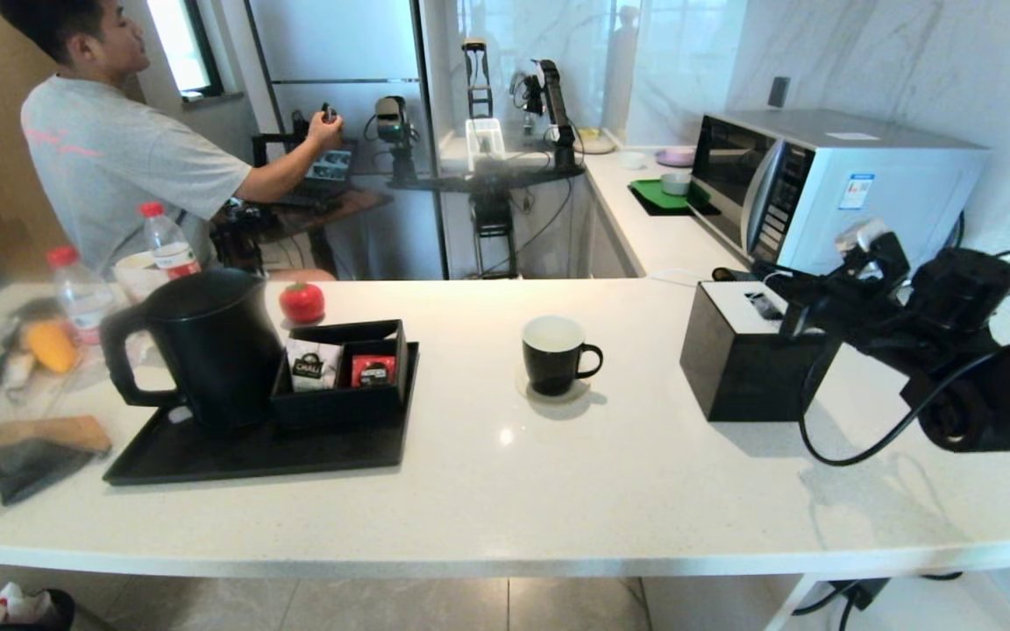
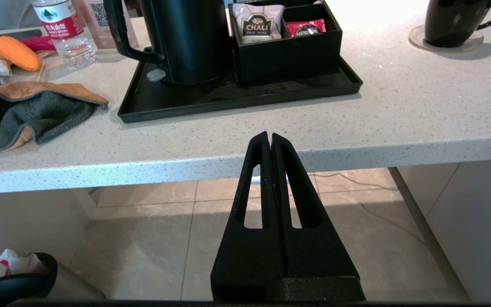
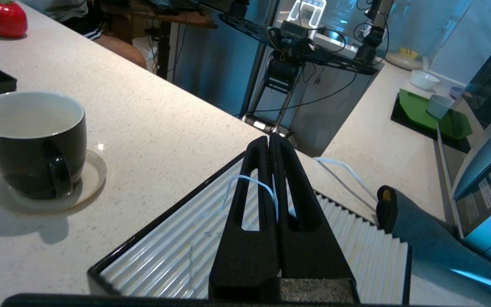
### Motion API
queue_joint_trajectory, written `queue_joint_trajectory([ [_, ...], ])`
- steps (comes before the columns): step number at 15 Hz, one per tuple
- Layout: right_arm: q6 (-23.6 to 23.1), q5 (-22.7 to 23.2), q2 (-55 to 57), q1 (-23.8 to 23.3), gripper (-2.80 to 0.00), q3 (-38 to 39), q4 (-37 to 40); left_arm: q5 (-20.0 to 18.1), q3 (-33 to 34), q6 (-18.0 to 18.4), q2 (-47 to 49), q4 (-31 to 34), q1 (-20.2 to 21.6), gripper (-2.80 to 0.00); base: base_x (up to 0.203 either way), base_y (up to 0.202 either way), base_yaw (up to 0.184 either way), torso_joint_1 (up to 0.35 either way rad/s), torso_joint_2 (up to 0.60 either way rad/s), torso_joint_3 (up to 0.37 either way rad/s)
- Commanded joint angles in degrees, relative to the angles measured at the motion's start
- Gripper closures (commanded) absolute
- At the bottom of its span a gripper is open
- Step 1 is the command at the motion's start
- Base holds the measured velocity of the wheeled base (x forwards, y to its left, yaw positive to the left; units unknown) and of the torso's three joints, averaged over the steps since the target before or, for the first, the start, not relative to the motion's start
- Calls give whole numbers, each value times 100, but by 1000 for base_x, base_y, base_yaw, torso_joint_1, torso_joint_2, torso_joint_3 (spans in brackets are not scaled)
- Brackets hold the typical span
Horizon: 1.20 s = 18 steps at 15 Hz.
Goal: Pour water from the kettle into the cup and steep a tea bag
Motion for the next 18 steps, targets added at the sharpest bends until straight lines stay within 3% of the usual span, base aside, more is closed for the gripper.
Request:
queue_joint_trajectory([
  [1, 1, 22, 8, -7, 0, 138, -56, -2, 0, 3, -2, 0, 1, 0, 0, 0, 0, 0, 0, 0],
  [4, 18, 9, -13, -23, 0, -348, 77, 7, 0, 3, -2, 0, 1, 0, 0, 0, 0, 0, 0, 0],
  [10, 20, 3, -59, -193, 0, -2192, 1335, 2, 0, 3, -2, 0, 1, 0, 0, 0, 0, 0, 0, 0],
  [18, -30, -29, -233, -227, 0, -1475, 1205, 5, 0, 3, -2, 0, 1, 0, 0, 0, 0, 0, 0, 0],
])
